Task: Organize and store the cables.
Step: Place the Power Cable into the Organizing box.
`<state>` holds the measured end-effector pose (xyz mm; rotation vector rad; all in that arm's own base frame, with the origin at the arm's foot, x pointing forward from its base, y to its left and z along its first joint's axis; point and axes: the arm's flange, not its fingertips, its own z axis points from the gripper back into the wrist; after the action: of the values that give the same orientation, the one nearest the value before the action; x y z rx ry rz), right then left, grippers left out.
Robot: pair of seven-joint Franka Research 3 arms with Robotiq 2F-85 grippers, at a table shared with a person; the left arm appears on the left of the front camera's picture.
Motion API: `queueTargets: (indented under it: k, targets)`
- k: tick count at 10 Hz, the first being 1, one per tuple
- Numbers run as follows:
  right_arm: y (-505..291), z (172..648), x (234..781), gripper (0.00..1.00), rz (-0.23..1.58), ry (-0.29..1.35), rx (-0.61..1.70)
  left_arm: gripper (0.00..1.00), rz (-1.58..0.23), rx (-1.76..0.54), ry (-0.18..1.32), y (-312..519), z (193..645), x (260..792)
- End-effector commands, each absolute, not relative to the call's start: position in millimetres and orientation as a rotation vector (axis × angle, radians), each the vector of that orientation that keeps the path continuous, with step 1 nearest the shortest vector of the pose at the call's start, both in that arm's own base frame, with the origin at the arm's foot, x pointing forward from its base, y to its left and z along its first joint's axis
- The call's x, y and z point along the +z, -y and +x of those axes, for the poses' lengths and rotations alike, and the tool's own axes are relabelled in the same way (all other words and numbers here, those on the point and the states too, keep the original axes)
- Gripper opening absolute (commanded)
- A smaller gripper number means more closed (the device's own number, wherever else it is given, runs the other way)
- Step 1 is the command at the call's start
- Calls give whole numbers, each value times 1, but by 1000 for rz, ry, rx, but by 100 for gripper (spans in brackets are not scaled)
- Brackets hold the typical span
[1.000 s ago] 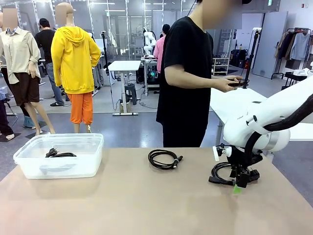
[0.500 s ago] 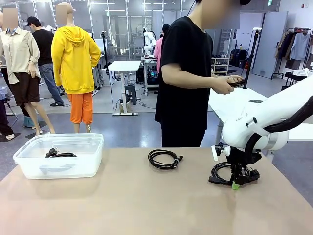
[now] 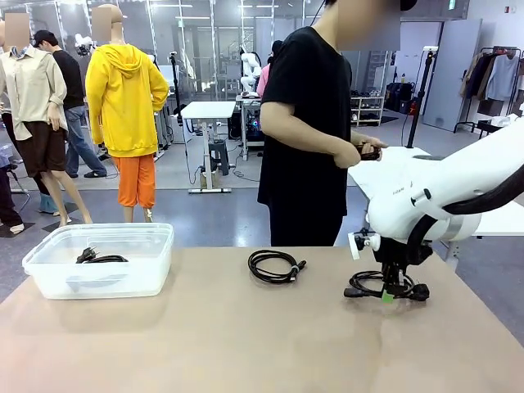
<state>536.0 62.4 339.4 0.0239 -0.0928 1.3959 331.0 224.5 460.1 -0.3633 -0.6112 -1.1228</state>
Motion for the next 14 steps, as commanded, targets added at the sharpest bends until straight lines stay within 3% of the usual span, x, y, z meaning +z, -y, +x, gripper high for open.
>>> queueTargets:
  k: [1, 7, 11, 14]
  targets:
    - [-80, 521, 375, 14, 12, 48, 1339, 100, -366, -1134, 631, -226, 332, 459]
    - [-205, 477, 413, 14, -13, 141, 1327, 100, -366, -1134, 631, -226, 332, 459]
    - [-312, 440, 391, 14, -2, 170, 1427, 100, -366, -1134, 631, -226, 332, 459]
    - [-345, 422, 352, 14, 50, 94, 1475, 100, -366, -1134, 631, -226, 332, 459]
